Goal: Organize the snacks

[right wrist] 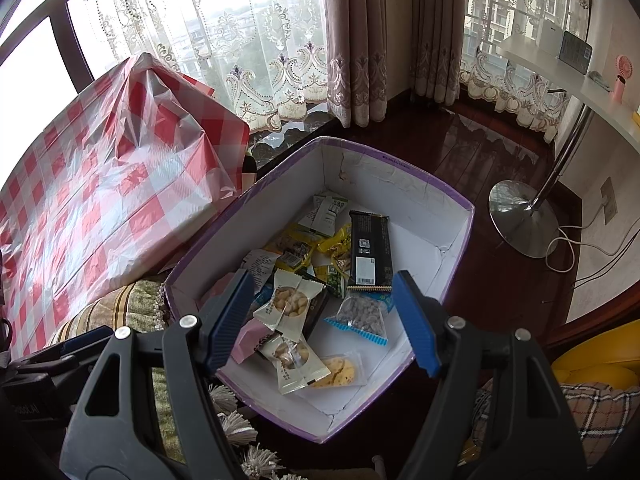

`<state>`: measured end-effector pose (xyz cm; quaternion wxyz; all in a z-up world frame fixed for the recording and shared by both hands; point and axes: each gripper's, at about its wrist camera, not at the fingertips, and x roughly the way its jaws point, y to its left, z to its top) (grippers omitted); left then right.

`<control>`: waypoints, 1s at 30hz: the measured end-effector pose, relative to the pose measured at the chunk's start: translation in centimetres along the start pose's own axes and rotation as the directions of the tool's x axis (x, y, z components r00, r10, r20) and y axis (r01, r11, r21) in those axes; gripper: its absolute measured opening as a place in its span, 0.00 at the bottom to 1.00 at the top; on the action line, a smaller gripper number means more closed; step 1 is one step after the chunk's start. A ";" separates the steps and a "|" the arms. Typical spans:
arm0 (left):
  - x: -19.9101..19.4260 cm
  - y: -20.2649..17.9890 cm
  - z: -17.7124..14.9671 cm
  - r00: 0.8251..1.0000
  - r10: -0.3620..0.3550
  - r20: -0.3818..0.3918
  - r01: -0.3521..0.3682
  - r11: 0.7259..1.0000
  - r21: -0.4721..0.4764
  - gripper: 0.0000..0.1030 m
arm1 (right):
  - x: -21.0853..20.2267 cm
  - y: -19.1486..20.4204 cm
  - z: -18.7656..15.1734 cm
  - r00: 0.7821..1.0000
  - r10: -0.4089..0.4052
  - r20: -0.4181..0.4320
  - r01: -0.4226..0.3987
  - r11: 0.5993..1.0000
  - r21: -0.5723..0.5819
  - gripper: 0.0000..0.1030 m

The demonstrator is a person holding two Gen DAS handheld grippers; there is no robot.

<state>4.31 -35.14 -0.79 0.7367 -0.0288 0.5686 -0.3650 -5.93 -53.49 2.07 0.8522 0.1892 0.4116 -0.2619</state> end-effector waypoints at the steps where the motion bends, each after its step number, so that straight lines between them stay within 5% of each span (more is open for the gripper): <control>1: 0.0 0.0 0.0 1.000 0.000 0.000 0.000 1.000 0.000 0.97 | 0.0 0.0 0.0 1.000 0.000 -0.001 0.000 1.000 0.000 0.72; 30: -0.1 -0.3 0.2 1.000 -0.004 0.023 0.004 1.000 0.011 0.99 | -0.3 0.1 -0.5 1.000 0.007 0.006 -0.007 1.000 0.013 0.72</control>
